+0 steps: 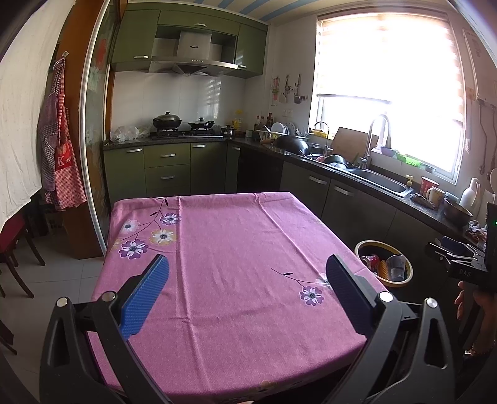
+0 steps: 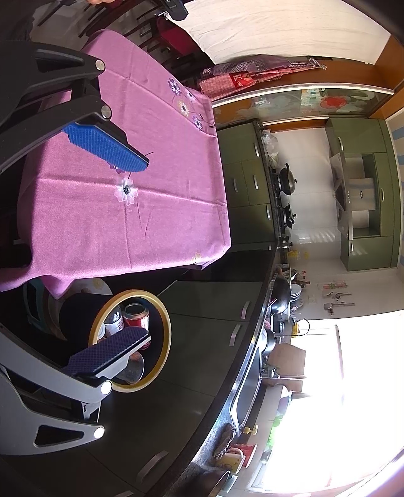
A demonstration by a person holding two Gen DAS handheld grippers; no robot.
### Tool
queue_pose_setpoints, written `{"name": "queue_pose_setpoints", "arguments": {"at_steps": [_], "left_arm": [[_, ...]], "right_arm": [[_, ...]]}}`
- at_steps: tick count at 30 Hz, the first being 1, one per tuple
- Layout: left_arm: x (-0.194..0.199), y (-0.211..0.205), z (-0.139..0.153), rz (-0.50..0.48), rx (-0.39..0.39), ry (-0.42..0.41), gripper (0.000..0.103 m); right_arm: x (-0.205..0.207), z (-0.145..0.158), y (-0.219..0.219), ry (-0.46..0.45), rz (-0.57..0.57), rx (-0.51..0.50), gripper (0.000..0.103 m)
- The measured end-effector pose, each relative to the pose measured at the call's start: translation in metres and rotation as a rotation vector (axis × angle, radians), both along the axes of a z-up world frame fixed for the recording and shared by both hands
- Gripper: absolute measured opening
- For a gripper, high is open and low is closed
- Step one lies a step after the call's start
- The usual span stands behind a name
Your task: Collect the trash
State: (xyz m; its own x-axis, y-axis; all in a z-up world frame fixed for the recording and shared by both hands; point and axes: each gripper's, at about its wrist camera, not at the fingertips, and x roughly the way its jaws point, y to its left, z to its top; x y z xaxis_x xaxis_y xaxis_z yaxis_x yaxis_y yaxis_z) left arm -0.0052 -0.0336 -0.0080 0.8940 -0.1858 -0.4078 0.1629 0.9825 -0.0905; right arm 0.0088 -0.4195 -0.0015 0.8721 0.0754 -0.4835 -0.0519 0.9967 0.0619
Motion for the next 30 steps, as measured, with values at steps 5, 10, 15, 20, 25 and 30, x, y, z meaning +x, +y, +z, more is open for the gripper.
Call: {"name": "queue_pose_setpoints", "arguments": {"at_steps": [5,10,15,20,25,30], "left_arm": [[0.0011,-0.0014,0.0003,-0.007,0.004,0.003,0.096],[0.0027,-0.0024,0.0005,-0.013,0.007,0.008,0.096],[0.0034,-0.0038,0.0003,-0.014,0.012,0.012,0.096],[0.0038,-0.0039,0.0005,-0.014,0.015,0.012,0.096],[0.0039,-0.0041,0.0003,-0.013,0.017,0.013,0.096],[0.005,-0.0039,-0.0026,-0.02,0.018,0.024,0.096]], "right_arm": [[0.0013,-0.0003,0.0002,0.001,0.003,0.0,0.098],[0.0032,-0.0012,0.0,0.005,0.006,-0.001,0.098],[0.0049,-0.0025,-0.0005,0.008,0.007,0.001,0.098],[0.0054,-0.0034,-0.0011,0.008,0.007,0.001,0.098],[0.0056,-0.004,-0.0011,0.01,0.007,0.001,0.098],[0.0056,-0.005,-0.001,0.012,0.006,0.001,0.098]]}}
